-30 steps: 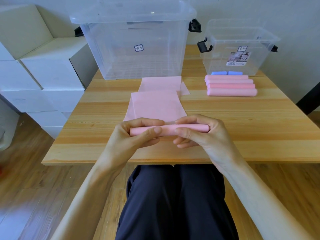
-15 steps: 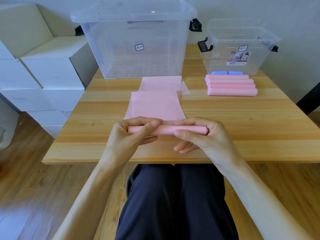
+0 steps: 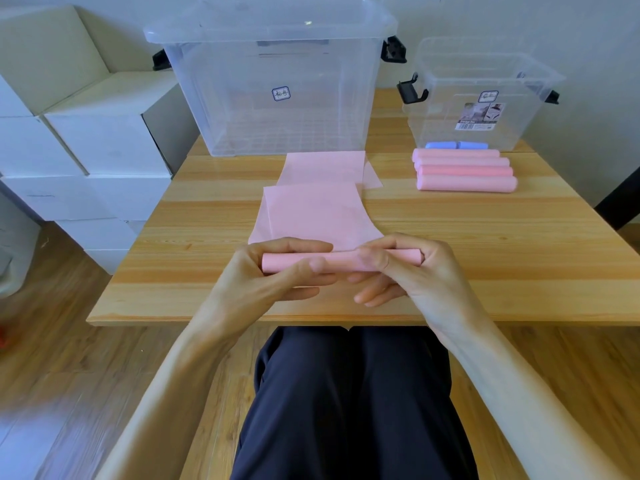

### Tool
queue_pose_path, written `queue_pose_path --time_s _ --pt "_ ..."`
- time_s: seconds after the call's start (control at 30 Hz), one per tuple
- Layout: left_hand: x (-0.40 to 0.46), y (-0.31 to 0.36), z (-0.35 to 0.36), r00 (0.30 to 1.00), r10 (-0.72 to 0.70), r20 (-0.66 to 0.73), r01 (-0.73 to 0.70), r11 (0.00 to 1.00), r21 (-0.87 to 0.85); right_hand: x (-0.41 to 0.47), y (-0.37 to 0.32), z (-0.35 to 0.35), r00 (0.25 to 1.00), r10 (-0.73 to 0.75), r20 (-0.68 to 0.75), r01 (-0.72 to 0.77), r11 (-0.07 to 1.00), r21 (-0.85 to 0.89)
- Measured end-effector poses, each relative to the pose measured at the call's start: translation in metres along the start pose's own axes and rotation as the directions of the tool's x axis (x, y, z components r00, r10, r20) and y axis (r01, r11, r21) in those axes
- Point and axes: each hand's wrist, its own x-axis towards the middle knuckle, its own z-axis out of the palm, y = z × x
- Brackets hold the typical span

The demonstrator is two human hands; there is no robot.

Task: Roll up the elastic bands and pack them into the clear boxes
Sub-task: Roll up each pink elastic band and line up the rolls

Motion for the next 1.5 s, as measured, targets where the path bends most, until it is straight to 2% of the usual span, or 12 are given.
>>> queue_pose_path --time_s 0.07,0.23,0.33,0.43,0.53,0.77,1.0,1.13,1.23,1.37,1.5 --pt "-0.0016 -0.0002 0.0005 1.000 0.029 0.005 -0.029 0.999 0.030 -0.0003 -0.0004 -0.0001 1.000 0.022 -0.006 -0.022 1.000 0.004" --pt "-0.0012 -0.0002 0.0060 0.994 0.053 -0.093 -0.047 0.997 0.066 -0.0004 0.0004 -0.0012 0.998 0.040 0.041 -0.041 0.999 0.018" --pt "-0.0025 0.0009 0.0038 1.000 0.003 -0.029 0.000 0.995 0.097 -0.0003 -0.0008 -0.0012 1.000 0.015 -0.002 -0.015 1.000 0.016" --pt "-0.0050 -0.0001 0.0028 0.999 -0.007 0.035 0.006 0.999 0.037 -0.0014 -0.0021 -0.0005 1.000 0.018 -0.025 -0.018 1.000 0.021" --pt "-0.0048 -0.0025 0.0015 1.000 0.020 -0.012 -0.020 0.998 -0.055 -0.0024 -0.0025 0.0017 0.999 0.044 0.003 -0.044 0.999 0.012" --pt "-0.0025 -0.0062 -0.0009 0.994 0.085 -0.068 -0.083 0.996 0.031 -0.0027 -0.0014 0.0002 0.997 0.067 0.031 -0.068 0.997 0.029" --pt "-0.0057 -0.0046 0.0004 1.000 -0.001 -0.010 0.000 0.999 -0.045 -0.0039 -0.0002 0.0039 0.999 0.034 0.015 -0.034 0.999 0.016" --pt "-0.0072 -0.0039 0.0015 0.999 0.007 -0.041 -0.007 1.000 0.001 -0.0051 0.0000 0.0034 0.996 0.073 0.058 -0.074 0.997 0.018" --pt "-0.0072 -0.0026 0.0012 0.998 0.000 -0.060 0.002 0.999 0.039 -0.0051 -0.0001 0.0011 0.997 0.044 0.069 -0.043 0.999 -0.013" --pt "-0.0069 -0.0020 0.0008 0.999 0.001 -0.053 -0.004 0.999 -0.047 -0.0063 -0.0004 0.0032 0.999 0.034 0.038 -0.034 0.999 -0.010" --pt "-0.0070 -0.0023 0.0010 0.996 0.023 -0.090 -0.027 0.999 -0.046 -0.0071 -0.0009 0.0039 0.997 0.046 0.058 -0.046 0.999 -0.005"
